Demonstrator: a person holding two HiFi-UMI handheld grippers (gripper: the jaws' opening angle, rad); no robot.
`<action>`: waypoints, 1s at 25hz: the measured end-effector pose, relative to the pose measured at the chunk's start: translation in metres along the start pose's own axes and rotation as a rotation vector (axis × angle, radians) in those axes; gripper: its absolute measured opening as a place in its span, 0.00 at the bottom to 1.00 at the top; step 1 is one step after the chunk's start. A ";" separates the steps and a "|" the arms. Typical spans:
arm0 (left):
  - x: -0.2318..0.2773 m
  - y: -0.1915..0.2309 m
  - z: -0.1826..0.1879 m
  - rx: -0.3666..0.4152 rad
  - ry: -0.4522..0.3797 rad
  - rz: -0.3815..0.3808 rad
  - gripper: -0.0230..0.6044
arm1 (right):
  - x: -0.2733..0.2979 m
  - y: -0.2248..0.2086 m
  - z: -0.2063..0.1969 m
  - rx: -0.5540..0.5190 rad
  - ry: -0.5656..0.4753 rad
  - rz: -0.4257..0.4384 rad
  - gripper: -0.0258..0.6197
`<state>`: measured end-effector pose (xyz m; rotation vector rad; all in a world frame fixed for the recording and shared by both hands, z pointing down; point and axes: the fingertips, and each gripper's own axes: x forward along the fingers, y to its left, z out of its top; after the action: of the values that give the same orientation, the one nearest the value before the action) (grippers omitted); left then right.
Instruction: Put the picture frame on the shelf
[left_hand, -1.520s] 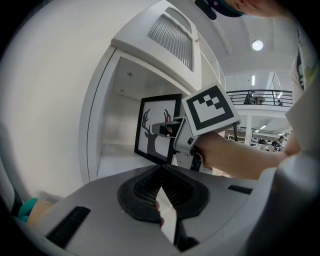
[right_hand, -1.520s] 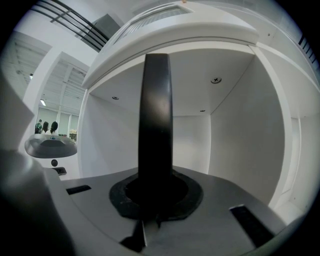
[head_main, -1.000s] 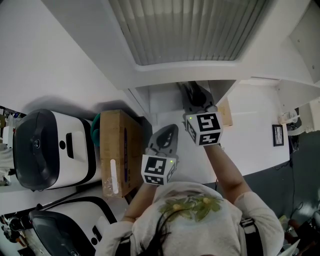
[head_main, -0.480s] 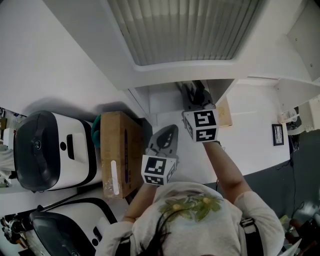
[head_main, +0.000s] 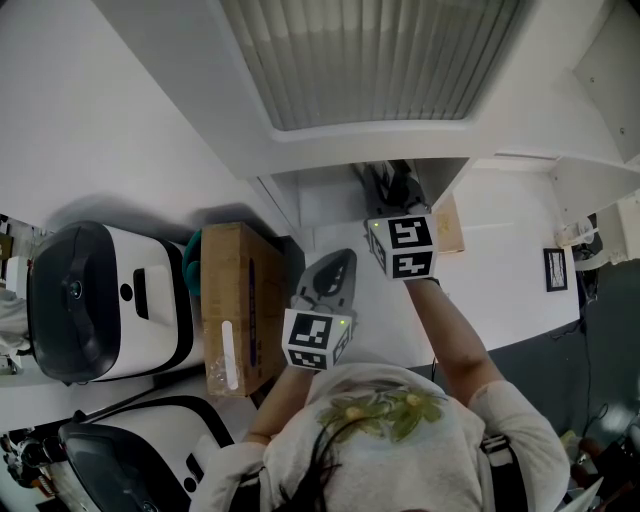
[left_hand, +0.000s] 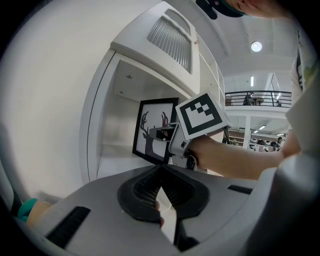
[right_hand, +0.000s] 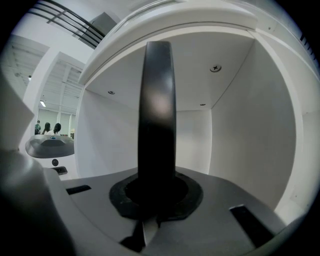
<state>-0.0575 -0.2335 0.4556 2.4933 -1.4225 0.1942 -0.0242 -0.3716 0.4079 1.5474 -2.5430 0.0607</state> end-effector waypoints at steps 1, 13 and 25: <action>0.000 0.000 0.000 0.000 0.000 0.000 0.08 | 0.000 -0.001 0.000 -0.001 -0.002 -0.002 0.09; -0.002 -0.001 0.002 -0.003 -0.008 -0.002 0.08 | -0.003 0.002 0.009 0.000 -0.043 0.009 0.10; -0.007 -0.006 0.004 0.006 -0.018 -0.007 0.08 | -0.028 0.001 0.014 -0.004 -0.064 -0.005 0.28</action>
<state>-0.0559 -0.2255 0.4488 2.5106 -1.4220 0.1752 -0.0147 -0.3483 0.3897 1.5794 -2.5855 0.0057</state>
